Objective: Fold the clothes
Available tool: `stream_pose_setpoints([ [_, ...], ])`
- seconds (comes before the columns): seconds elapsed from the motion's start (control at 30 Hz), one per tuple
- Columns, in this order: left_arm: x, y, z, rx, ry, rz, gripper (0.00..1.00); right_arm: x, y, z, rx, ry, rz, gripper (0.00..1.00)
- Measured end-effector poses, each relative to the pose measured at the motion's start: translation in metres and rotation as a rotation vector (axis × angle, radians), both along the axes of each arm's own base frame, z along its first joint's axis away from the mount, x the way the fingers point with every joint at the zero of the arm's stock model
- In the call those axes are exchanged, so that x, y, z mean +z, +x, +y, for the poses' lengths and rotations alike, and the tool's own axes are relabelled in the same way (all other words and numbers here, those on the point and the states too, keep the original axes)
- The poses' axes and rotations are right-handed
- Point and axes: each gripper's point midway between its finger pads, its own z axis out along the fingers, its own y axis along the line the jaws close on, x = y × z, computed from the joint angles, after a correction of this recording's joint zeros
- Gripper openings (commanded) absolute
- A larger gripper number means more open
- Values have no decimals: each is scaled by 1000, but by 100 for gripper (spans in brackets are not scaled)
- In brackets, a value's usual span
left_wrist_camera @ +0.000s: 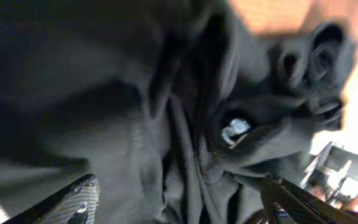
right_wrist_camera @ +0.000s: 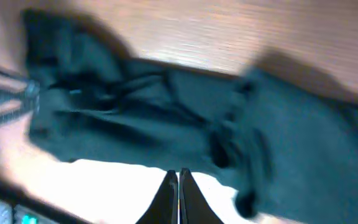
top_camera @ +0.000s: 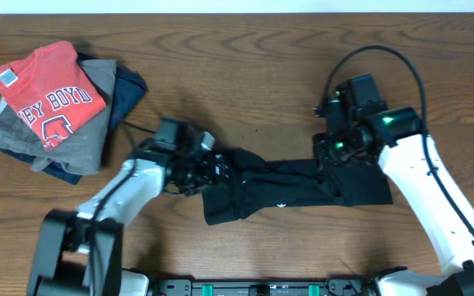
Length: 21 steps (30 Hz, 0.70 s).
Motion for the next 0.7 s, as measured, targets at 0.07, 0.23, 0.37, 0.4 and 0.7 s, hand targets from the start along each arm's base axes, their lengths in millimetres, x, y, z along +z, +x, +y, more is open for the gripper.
stream_pose_setpoints([
  [0.07,12,7,12,39,-15,-31,86,-2,-2,16,44,34,2,1],
  [0.23,30,14,37,110,-17,-78,86,-25,-10,55,146,66,46,1],
  [0.37,25,10,47,134,15,-44,86,-48,-17,83,214,63,83,1],
  [0.4,23,8,48,137,28,-34,87,-55,-19,92,232,61,92,1],
  [0.7,17,-1,54,142,67,9,88,-136,-44,130,283,-10,244,1],
])
